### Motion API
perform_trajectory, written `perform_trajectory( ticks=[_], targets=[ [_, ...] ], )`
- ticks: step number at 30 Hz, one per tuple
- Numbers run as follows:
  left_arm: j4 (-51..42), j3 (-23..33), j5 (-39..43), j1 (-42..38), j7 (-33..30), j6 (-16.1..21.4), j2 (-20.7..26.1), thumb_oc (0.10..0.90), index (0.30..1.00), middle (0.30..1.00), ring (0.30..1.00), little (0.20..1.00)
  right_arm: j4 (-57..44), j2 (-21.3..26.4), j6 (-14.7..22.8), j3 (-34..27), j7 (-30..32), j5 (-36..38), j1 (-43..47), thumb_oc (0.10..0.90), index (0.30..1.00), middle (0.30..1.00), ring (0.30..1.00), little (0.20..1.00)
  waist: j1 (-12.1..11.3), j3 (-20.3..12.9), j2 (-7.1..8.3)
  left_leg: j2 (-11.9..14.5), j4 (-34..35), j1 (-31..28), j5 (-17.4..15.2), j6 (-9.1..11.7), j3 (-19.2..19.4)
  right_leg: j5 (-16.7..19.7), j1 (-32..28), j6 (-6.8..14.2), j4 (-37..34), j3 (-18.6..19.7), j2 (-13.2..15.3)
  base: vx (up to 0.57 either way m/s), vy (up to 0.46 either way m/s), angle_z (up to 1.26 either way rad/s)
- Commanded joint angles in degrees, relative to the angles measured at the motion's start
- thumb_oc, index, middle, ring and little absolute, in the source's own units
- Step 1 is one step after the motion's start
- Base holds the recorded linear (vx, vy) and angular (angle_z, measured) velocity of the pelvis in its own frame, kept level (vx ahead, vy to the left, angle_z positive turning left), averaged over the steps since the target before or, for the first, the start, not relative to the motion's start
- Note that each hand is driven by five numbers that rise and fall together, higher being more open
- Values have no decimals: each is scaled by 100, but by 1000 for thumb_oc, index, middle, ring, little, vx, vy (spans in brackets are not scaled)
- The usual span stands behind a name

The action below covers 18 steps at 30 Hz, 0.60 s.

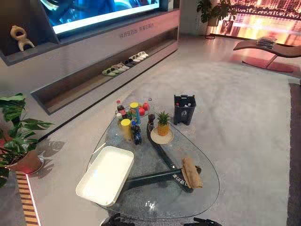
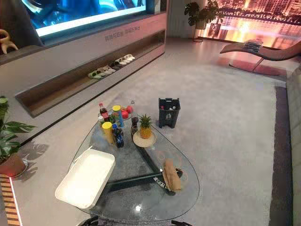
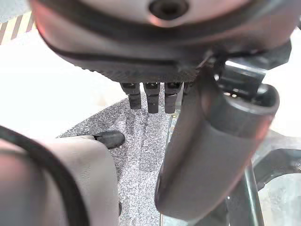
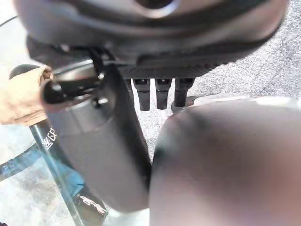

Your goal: Wipe the table with a cloth and put it in the basket.

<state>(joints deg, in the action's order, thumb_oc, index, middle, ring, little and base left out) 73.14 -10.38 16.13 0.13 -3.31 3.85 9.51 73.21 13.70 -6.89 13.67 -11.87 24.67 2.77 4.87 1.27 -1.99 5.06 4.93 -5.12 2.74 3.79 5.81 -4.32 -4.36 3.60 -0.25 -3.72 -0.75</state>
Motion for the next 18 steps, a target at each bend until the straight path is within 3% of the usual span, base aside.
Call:
perform_trajectory(
  ticks=[1, 18],
  targets=[
    [234, 107, 171, -396, -96, 180, -37, 800, 900, 900, 900, 900, 234, -202, -5, 292, 31, -89, 148, 800, 900, 900, 900, 900, 26, -25, 133, -366, -60, -60, -544, -144, 68, 263, -98, 426, -286, -636, 630, -214, 43, -73],
    [250, 135, 134, -374, -21, 157, -31, 800, 900, 900, 900, 900, 234, -210, -7, 285, 32, -85, 146, 800, 900, 900, 900, 900, 22, -32, 136, -370, -42, -73, -539, -150, 79, 262, -102, 427, -283, -647, 621, 0, 0, 0]
  ],
)
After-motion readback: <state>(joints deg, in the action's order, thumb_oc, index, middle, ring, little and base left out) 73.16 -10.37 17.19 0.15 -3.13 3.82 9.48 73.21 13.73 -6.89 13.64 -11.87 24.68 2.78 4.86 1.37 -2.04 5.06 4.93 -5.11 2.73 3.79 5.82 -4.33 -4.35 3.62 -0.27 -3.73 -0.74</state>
